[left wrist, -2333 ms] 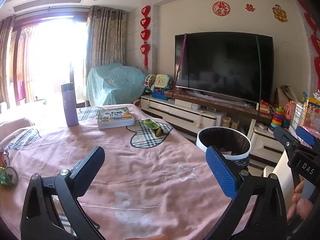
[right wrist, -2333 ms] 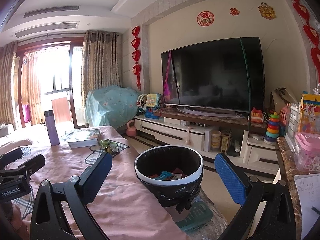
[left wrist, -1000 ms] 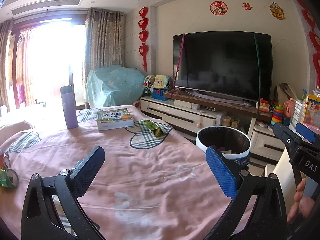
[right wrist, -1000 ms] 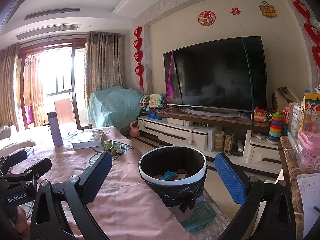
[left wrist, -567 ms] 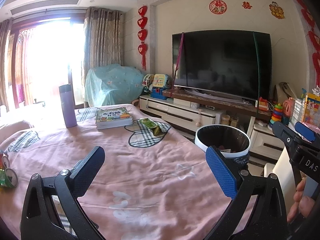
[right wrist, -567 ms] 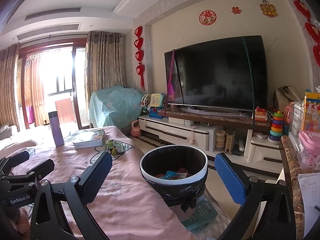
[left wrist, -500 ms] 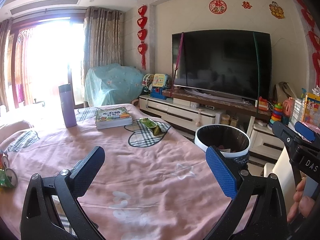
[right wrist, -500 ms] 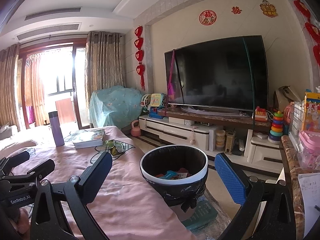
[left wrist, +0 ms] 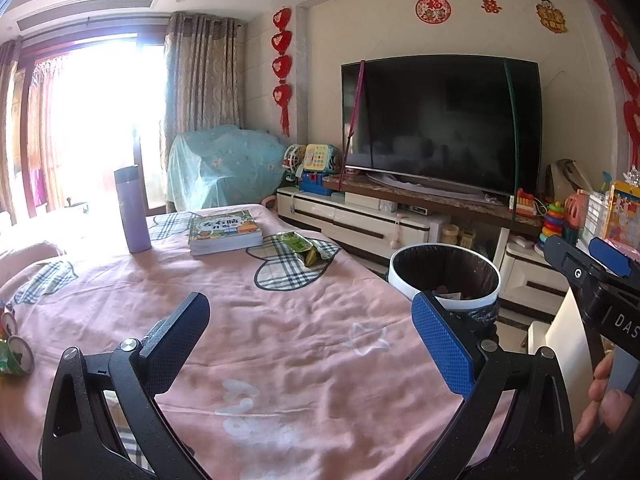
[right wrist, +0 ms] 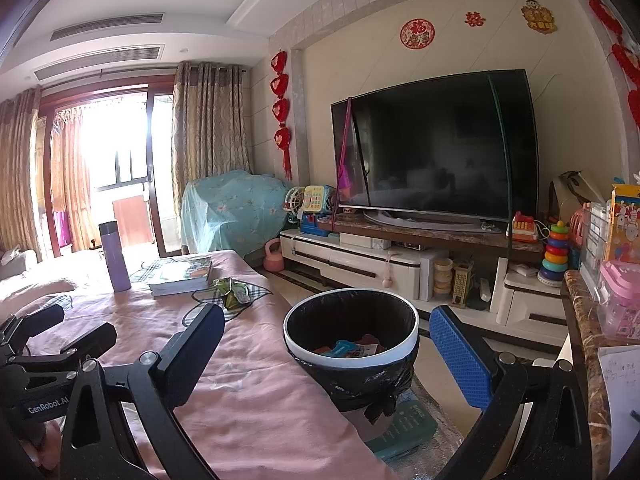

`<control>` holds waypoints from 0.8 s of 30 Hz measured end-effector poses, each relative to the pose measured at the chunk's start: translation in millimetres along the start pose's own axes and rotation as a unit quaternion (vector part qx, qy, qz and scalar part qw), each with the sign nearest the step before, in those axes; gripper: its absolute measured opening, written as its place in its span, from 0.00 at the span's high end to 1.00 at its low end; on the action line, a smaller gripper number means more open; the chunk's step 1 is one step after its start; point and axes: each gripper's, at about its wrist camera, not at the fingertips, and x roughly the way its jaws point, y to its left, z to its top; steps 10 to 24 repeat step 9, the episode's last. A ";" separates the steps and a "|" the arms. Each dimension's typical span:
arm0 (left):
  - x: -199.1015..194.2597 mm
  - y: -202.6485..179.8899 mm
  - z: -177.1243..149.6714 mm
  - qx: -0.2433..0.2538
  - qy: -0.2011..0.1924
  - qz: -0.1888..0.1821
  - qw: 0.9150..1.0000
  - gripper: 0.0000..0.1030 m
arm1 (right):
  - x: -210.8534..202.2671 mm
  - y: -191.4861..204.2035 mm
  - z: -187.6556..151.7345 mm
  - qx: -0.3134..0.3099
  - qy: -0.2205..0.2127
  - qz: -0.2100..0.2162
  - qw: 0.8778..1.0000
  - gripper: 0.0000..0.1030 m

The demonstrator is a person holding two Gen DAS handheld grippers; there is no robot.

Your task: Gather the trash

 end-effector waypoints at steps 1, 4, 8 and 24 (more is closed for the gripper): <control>0.3 0.4 0.1 0.000 0.000 0.000 1.000 0.00 | 0.4 -0.1 -0.2 0.000 0.000 0.000 1.000 0.00; 1.8 2.1 -0.5 -0.002 0.002 -0.001 1.000 0.00 | 0.5 -0.1 -0.3 0.001 0.001 0.001 1.000 0.00; 4.8 5.8 -1.2 -0.006 0.006 -0.003 1.000 0.00 | 4.1 1.8 -3.8 0.003 0.006 0.004 1.000 0.00; 5.7 7.1 -1.3 -0.008 0.007 -0.004 1.000 0.00 | 5.4 3.0 -4.8 0.002 0.008 0.004 1.000 0.00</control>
